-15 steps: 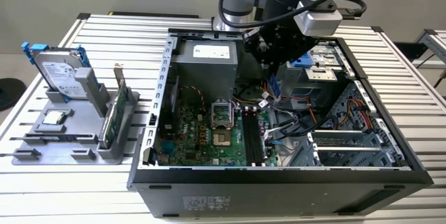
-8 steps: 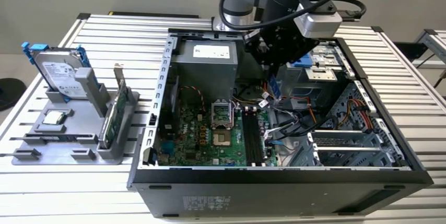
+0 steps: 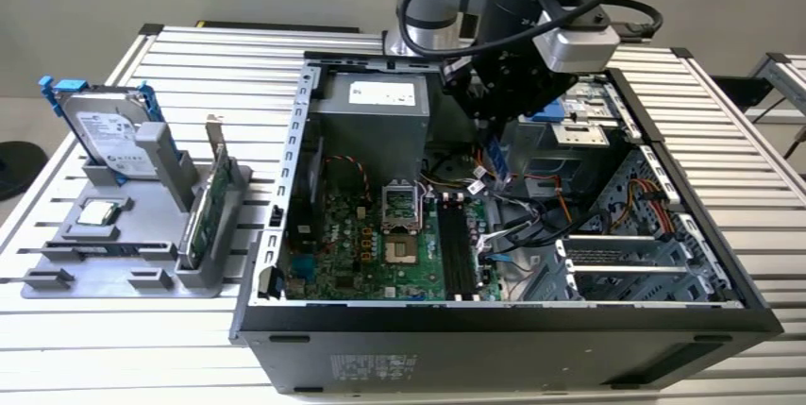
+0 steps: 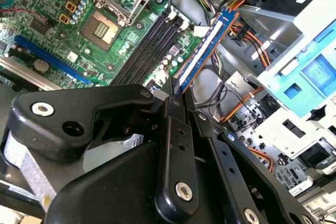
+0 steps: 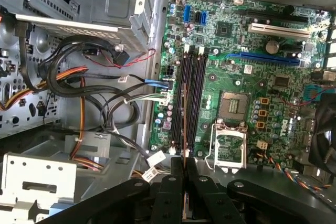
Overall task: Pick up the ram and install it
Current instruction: 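Insert the ram into the slot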
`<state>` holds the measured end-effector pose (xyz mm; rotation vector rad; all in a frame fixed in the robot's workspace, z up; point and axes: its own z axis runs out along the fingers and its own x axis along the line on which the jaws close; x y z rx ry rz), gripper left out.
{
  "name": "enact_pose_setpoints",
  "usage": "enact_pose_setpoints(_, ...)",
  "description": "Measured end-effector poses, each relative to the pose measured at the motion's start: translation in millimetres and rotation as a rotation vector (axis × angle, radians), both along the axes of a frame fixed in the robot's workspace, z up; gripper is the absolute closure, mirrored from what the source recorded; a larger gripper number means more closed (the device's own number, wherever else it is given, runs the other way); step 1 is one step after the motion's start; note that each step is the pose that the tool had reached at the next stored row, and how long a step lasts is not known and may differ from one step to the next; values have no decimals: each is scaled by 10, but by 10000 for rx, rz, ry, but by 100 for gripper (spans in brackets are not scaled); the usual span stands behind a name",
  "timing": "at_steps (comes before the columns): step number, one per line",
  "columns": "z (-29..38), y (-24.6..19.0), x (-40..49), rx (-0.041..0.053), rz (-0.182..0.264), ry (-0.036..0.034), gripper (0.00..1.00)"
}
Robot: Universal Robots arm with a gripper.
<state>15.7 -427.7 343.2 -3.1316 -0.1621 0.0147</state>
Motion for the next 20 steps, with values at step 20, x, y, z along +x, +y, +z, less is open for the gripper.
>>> enact_pose_setpoints(20,-76,0,16,-20,0,0,100)
